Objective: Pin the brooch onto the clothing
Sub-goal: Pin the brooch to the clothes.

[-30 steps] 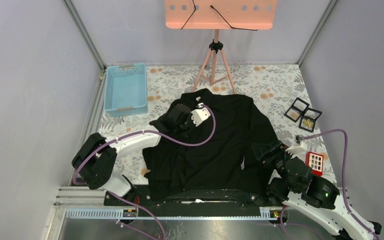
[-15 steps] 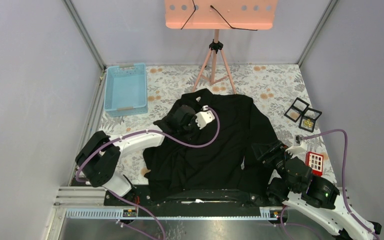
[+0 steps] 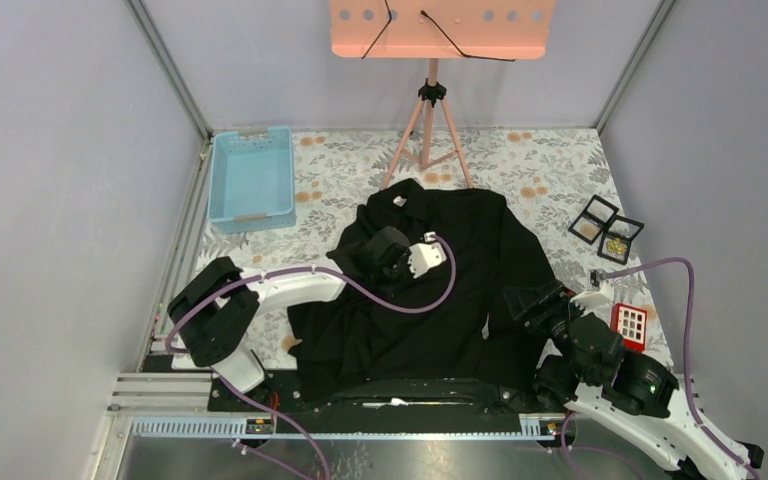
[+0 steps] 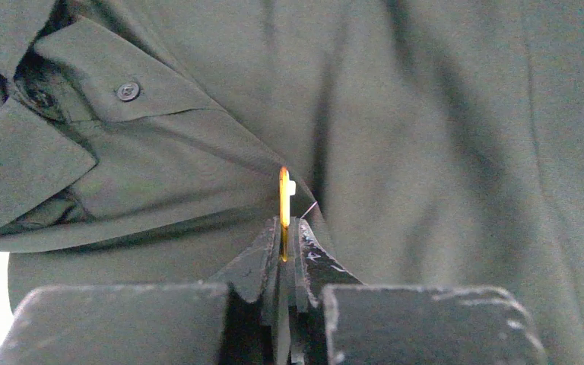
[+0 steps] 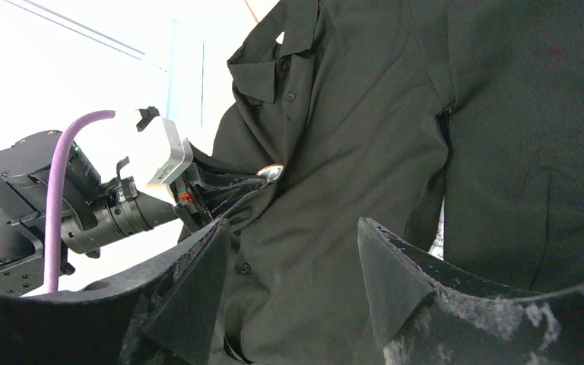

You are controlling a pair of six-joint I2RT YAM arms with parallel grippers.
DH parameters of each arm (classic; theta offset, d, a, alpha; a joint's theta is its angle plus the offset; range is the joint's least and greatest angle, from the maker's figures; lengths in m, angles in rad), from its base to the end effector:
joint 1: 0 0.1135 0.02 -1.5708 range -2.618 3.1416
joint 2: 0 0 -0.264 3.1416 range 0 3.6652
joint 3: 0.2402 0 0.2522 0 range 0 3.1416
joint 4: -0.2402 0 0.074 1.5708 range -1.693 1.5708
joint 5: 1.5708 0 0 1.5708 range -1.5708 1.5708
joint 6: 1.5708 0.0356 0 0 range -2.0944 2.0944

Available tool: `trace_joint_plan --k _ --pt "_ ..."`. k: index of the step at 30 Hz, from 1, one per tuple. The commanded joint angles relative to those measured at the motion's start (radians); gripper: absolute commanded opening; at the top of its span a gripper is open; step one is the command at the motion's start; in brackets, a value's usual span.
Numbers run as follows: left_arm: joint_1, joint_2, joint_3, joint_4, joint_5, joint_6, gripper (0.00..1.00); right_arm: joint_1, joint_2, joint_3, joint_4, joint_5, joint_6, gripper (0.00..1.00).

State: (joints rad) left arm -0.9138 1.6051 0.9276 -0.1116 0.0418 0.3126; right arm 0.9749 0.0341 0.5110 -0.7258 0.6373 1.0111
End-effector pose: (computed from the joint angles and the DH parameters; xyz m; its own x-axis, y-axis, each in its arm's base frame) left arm 0.2032 -0.2659 0.1928 -0.1636 0.7152 -0.6795 0.9032 0.3856 0.1884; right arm 0.0432 0.0259 0.2630 -0.3628 0.6785 -0.6388 -0.0642 0.6657 0.7435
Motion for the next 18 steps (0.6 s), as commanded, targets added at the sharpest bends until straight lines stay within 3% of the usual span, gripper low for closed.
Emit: trace_joint_plan --k 1,18 --pt "-0.029 0.020 0.045 0.041 0.029 -0.024 0.00 0.001 0.015 0.001 0.003 0.027 0.020 0.69" --pt "-0.128 0.023 0.045 0.020 0.056 -0.027 0.00 0.001 0.016 -0.002 0.003 0.025 0.027 0.69"
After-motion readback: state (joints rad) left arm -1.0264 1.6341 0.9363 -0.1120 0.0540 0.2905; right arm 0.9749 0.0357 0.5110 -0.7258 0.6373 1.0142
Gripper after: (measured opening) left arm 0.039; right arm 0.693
